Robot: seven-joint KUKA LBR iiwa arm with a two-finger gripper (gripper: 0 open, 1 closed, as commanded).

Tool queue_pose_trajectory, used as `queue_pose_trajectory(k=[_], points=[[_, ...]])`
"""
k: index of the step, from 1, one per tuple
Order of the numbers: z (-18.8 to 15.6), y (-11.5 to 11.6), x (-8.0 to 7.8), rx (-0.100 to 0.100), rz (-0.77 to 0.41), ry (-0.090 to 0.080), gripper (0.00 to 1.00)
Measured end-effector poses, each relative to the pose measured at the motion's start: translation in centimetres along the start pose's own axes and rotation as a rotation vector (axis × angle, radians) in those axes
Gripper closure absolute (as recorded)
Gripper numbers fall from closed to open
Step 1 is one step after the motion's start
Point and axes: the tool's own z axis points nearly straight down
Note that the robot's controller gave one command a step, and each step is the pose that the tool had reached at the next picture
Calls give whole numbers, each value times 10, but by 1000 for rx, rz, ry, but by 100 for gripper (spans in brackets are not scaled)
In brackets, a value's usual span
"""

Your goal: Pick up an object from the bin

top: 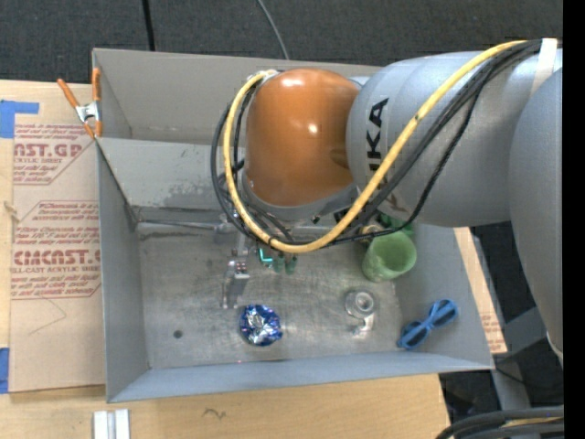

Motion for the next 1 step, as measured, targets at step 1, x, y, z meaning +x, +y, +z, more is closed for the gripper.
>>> queue_pose_trajectory(k=[1], points=[[136,-78,-17,-2,-192,-4,0]])
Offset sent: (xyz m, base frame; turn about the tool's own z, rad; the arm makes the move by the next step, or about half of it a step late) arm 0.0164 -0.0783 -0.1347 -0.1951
